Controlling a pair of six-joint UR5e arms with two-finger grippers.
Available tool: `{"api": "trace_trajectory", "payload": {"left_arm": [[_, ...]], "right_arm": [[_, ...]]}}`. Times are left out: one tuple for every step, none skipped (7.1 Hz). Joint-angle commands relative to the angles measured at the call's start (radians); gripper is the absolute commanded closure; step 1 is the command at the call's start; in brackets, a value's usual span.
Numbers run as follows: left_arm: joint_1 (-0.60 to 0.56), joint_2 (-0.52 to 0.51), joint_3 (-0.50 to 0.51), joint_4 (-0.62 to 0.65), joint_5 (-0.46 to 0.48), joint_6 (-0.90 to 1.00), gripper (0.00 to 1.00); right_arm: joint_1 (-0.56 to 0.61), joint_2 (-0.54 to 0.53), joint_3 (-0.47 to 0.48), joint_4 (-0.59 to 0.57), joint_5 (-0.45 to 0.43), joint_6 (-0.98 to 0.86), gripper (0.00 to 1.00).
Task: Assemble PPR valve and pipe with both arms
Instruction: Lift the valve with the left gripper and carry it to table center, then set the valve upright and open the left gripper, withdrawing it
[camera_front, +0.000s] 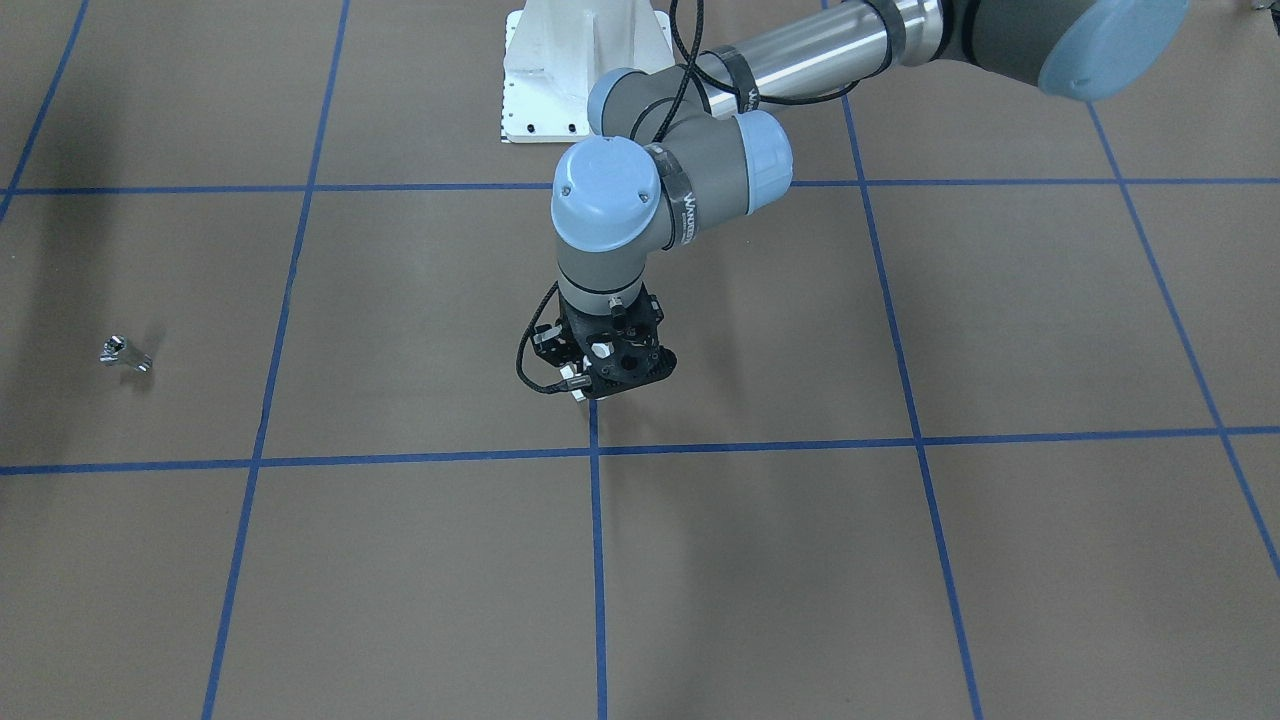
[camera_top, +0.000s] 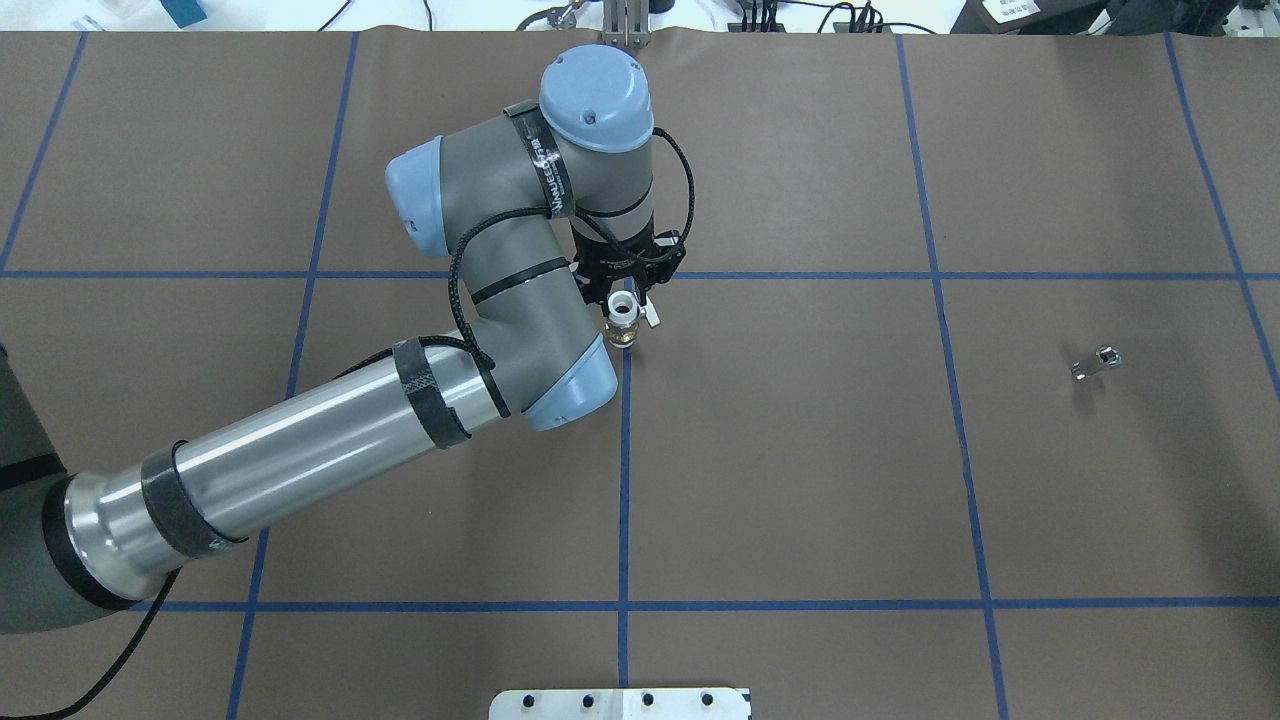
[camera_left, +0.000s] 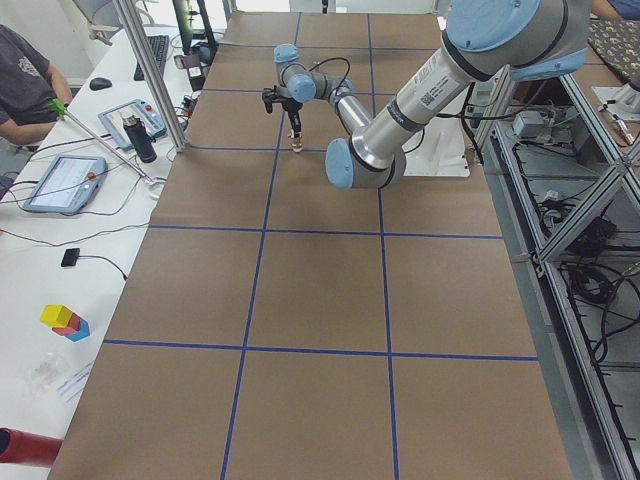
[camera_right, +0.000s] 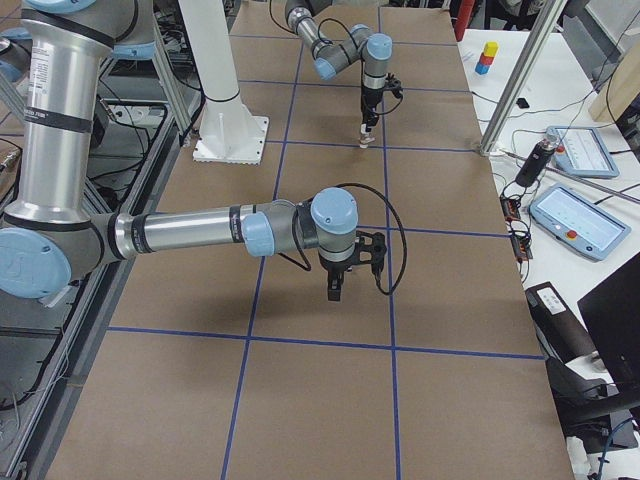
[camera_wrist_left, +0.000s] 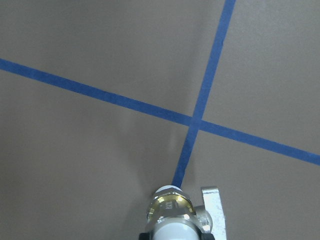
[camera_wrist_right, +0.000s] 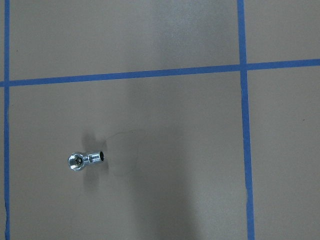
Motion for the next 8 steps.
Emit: {"api": "trace_trajectory", "payload": {"left_arm": [[0.001,0.002,0.000,-0.002,0.000,0.002,0.50],[0.001,0.002,0.000,-0.002,0.000,0.002,0.48],[-0.001,0.002,-0.011,0.000,-0.002,0.003,0.39],[-0.006,0.003,-0.050,0.006,-0.002,0.003,0.23],[-0.015,0.049,-0.175,0.062,0.000,0.006,0.01],[-0.039,0.127,-0.315,0.087,-0.003,0.011,0.00],[-0.050,0.228,-0.430,0.087,-0.006,0.058,0.00],[-0.058,0.320,-0.524,0.089,-0.006,0.122,0.00]], "right_arm": [[0.000,0.002,-0.005,0.002,-0.001,0.000,0.00],[0.000,0.003,-0.005,0.002,-0.001,0.000,0.00],[0.000,0.003,-0.003,0.002,-0.001,0.000,0.00],[0.000,0.005,-0.002,0.003,0.001,0.015,0.00],[-0.017,0.006,-0.005,0.047,0.004,0.021,0.00],[-0.032,0.006,-0.010,0.081,0.007,0.049,0.00],[-0.099,0.006,-0.010,0.130,0.024,0.154,0.00],[-0.194,0.006,-0.016,0.244,0.016,0.302,0.00]]}}
